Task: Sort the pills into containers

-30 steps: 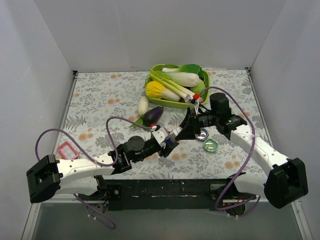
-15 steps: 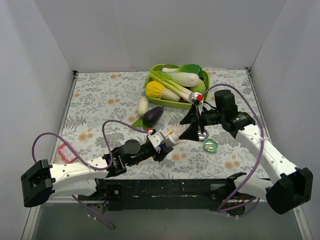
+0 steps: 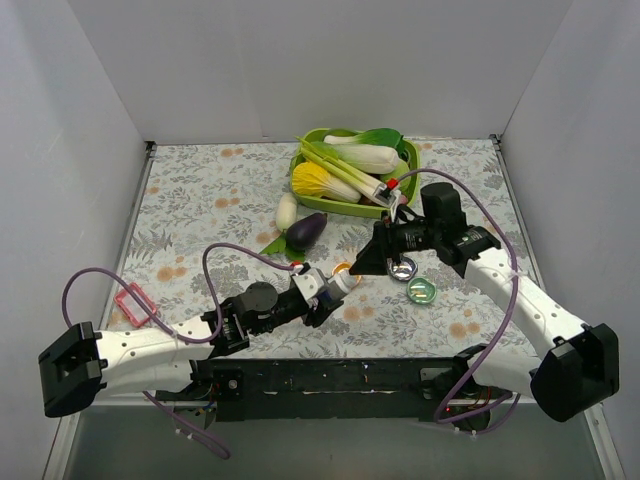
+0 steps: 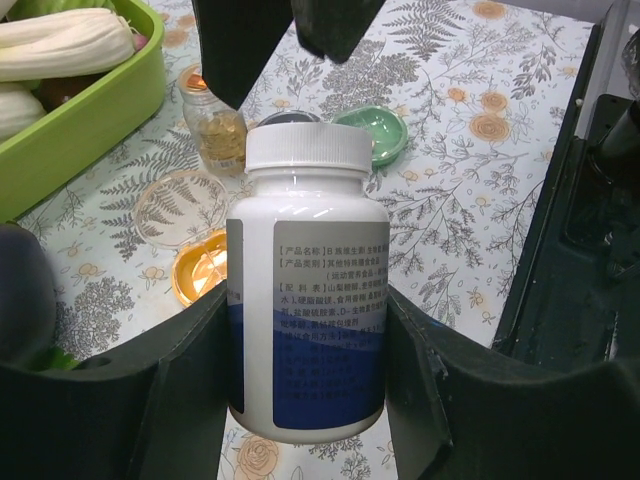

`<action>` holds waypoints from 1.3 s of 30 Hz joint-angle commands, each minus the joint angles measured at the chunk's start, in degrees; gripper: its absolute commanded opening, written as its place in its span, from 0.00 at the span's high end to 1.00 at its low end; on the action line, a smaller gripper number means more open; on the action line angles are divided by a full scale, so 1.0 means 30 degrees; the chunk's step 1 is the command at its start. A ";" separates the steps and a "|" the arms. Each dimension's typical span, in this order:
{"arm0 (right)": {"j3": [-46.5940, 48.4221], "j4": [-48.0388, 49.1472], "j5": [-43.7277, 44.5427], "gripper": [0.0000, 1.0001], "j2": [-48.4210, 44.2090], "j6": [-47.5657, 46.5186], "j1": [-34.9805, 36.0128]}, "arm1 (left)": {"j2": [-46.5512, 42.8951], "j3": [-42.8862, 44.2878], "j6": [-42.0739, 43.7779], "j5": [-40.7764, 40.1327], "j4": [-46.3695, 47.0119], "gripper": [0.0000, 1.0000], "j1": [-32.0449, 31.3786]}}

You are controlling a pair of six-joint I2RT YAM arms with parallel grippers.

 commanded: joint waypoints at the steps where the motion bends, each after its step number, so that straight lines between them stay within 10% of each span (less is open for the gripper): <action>1: -0.0070 0.0240 0.1715 0.16 0.0135 0.1777 0.1125 | 0.0313 0.0696 0.0316 -0.0135 0.0783 1.00 0.0020; 11: -0.0363 0.0180 0.1075 0.18 0.0780 0.2363 0.1712 | 0.0490 0.0785 0.0374 -0.0457 0.1604 1.00 -0.0008; 23: 0.0484 0.0242 -0.1681 0.87 0.0839 0.0727 0.2033 | 0.0402 0.0550 0.0024 -0.0693 0.1343 1.00 -0.0008; 27: 0.2122 -0.2185 -0.2296 0.96 0.0897 -0.4305 0.3115 | 0.0549 0.0551 -0.0445 0.0566 0.0756 1.00 0.0021; 32: 0.4820 -1.1373 -0.2478 0.99 0.0841 -2.3596 0.6039 | -0.0268 -0.0384 -0.1382 0.3318 0.1018 1.00 0.0255; 39: 0.4530 -0.9936 0.3154 0.89 0.0986 -2.6359 0.7015 | -0.1647 -0.0827 -0.2057 0.4349 0.0229 1.00 0.0401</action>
